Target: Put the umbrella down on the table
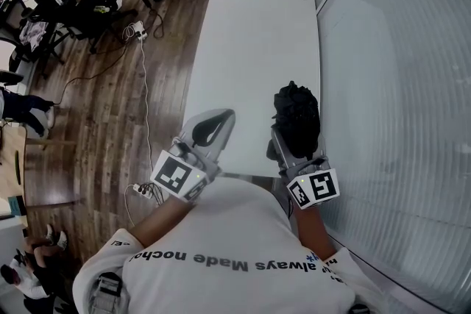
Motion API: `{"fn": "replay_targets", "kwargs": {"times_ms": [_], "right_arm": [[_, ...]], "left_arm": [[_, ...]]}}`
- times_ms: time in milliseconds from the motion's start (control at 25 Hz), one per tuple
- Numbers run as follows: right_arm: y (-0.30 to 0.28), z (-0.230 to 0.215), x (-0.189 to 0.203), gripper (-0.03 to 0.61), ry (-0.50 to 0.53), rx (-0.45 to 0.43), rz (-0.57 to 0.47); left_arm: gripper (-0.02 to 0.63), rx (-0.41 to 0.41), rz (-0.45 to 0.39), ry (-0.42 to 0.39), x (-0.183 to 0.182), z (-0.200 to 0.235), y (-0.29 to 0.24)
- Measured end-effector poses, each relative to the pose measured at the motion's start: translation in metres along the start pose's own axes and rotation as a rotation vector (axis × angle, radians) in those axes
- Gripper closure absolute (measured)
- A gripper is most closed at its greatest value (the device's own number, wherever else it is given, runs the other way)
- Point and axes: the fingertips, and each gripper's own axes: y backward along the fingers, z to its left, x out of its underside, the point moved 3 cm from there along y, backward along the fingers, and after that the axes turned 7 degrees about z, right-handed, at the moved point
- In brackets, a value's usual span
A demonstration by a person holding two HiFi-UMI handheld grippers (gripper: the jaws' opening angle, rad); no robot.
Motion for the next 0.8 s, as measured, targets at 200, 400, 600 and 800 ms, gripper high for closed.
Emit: {"fn": "replay_targets", "kwargs": {"times_ms": [200, 400, 600, 800], "right_arm": [[-0.017, -0.013, 0.028, 0.314, -0.028, 0.019, 0.08], [-0.032, -0.03, 0.059, 0.314, -0.06, 0.051, 0.173], [-0.052, -0.048, 0.092, 0.314, -0.107, 0.071, 0.261], [-0.076, -0.064, 0.116, 0.314, -0.11, 0.069, 0.356]], "left_arm": [[0.611, -0.008, 0.003, -0.004, 0.001, 0.001, 0.002], [0.611, -0.02, 0.011, 0.0, 0.001, 0.004, 0.006], [0.611, -0.034, 0.014, 0.004, 0.004, 0.009, 0.01], [0.611, -0.043, 0.023, 0.006, 0.007, 0.014, 0.011]]}}
